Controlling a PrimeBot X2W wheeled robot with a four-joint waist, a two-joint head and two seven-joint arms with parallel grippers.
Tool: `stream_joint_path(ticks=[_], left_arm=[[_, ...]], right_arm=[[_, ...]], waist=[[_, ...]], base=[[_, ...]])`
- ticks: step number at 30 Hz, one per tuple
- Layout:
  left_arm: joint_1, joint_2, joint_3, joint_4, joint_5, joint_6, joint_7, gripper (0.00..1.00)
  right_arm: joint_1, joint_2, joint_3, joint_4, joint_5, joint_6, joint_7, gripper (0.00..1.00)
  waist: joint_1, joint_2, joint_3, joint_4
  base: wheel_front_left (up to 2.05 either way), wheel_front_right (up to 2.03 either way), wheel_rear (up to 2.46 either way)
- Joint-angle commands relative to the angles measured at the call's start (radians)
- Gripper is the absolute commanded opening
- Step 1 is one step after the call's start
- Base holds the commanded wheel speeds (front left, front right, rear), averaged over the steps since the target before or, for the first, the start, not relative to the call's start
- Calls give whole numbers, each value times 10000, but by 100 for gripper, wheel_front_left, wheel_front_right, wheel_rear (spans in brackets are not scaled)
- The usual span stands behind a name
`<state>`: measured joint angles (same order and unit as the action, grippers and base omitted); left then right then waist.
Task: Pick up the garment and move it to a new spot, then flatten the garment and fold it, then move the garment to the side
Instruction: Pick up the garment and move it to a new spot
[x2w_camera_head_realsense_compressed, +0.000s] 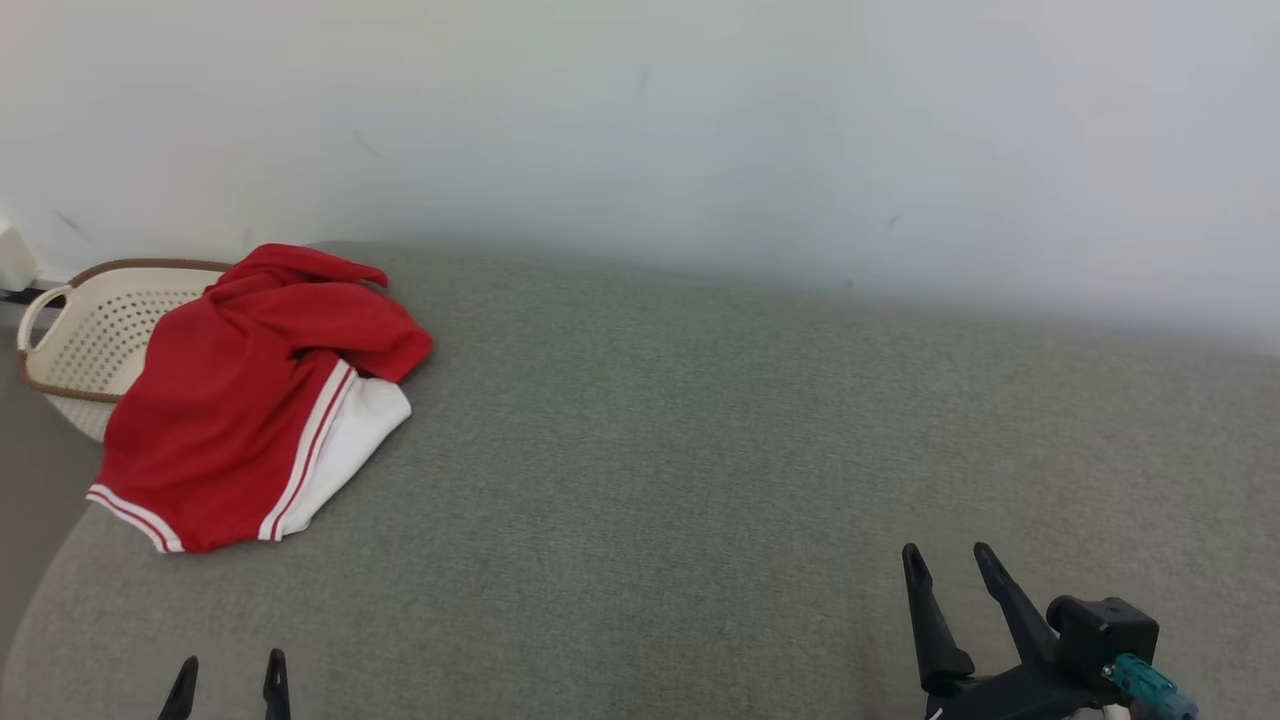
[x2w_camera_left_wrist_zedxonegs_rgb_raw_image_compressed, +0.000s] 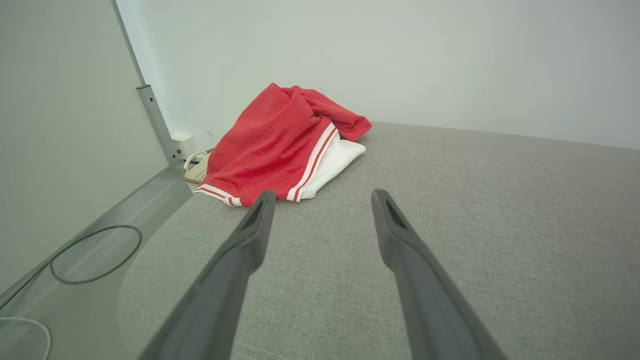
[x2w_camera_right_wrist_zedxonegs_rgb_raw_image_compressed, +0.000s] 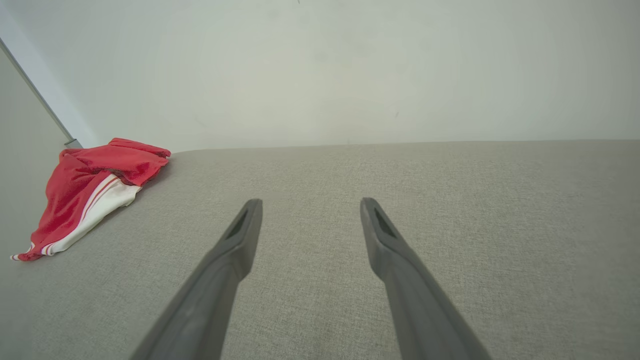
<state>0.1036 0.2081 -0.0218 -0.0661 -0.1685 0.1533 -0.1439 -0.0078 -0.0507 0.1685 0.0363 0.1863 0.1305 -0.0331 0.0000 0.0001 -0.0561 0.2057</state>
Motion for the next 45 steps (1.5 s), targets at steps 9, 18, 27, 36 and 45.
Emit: stream_joint_path(ticks=[9, 18, 27, 36, 45], left_arm=[[313, 220, 215, -180, -50, 254, 131, 100], [525, 337, 281, -446, -30, 416, 271, 100], [701, 327, 415, -626, -131, 567, 211, 100], [105, 460, 358, -757, -298, 425, 270, 100], [-1868, 1167, 655, -899, -900, -247, 593, 100]], right_arm=[[140, 10, 374, 192, 156, 4, -188, 100], [86, 8, 632, 320, 210, 4, -274, 100], [-239, 7, 864, 543, 248, 4, -316, 100], [-144, 7, 882, 635, 318, 4, -455, 100], [-557, 7, 1164, 451, 269, 4, -326, 100]], waist=[[0, -1, -290, 1519], [0, -1, -450, 2286], [0, -1, -375, 2379], [0, -1, -418, 2301], [0, -1, 30, 1475]], base=[[0, 0, 0], [0, 0, 0], [0, 0, 0], [0, 0, 0], [0, 0, 0]])
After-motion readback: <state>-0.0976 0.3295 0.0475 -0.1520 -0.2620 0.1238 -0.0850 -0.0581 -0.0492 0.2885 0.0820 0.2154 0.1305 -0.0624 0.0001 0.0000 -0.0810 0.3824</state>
